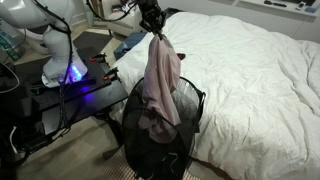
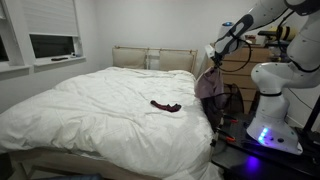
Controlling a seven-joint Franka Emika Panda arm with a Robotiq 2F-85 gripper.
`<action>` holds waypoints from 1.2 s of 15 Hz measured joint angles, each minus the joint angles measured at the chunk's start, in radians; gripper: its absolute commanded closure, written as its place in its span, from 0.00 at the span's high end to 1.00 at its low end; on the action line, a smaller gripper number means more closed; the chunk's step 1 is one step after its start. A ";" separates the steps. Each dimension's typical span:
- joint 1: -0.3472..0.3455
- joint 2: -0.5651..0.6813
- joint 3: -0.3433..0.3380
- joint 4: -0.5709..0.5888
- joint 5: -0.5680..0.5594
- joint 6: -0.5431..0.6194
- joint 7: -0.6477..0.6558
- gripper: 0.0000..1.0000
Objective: Place the pink clothing inside the black bag
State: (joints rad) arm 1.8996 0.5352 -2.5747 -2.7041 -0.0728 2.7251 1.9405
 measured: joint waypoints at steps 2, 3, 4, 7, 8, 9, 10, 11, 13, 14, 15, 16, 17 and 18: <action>0.000 0.000 0.000 -0.001 0.000 0.000 0.000 0.06; 0.000 0.000 0.000 -0.001 0.000 0.000 0.000 0.06; 0.000 0.000 0.000 -0.001 0.000 0.000 0.000 0.02; -0.060 0.004 0.070 0.001 0.115 0.005 -0.066 0.02; -0.111 0.005 0.118 0.009 0.171 0.009 -0.097 0.02; -0.164 0.007 0.163 0.022 0.219 0.010 -0.120 0.02; -0.227 0.008 0.208 0.042 0.260 0.011 -0.137 0.02; -0.291 0.008 0.247 0.067 0.295 0.011 -0.152 0.02; -0.424 0.007 0.318 0.123 0.343 0.011 -0.174 0.02; -0.493 0.005 0.354 0.155 0.359 0.010 -0.182 0.02; -0.564 0.003 0.394 0.186 0.373 0.010 -0.188 0.02; -0.634 0.000 0.435 0.215 0.379 0.010 -0.189 0.02; -0.701 -0.003 0.477 0.244 0.382 0.009 -0.189 0.02; -0.770 -0.007 0.523 0.270 0.386 0.009 -0.189 0.02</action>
State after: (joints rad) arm 1.1296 0.5287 -2.0515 -2.4344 0.3129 2.7338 1.7515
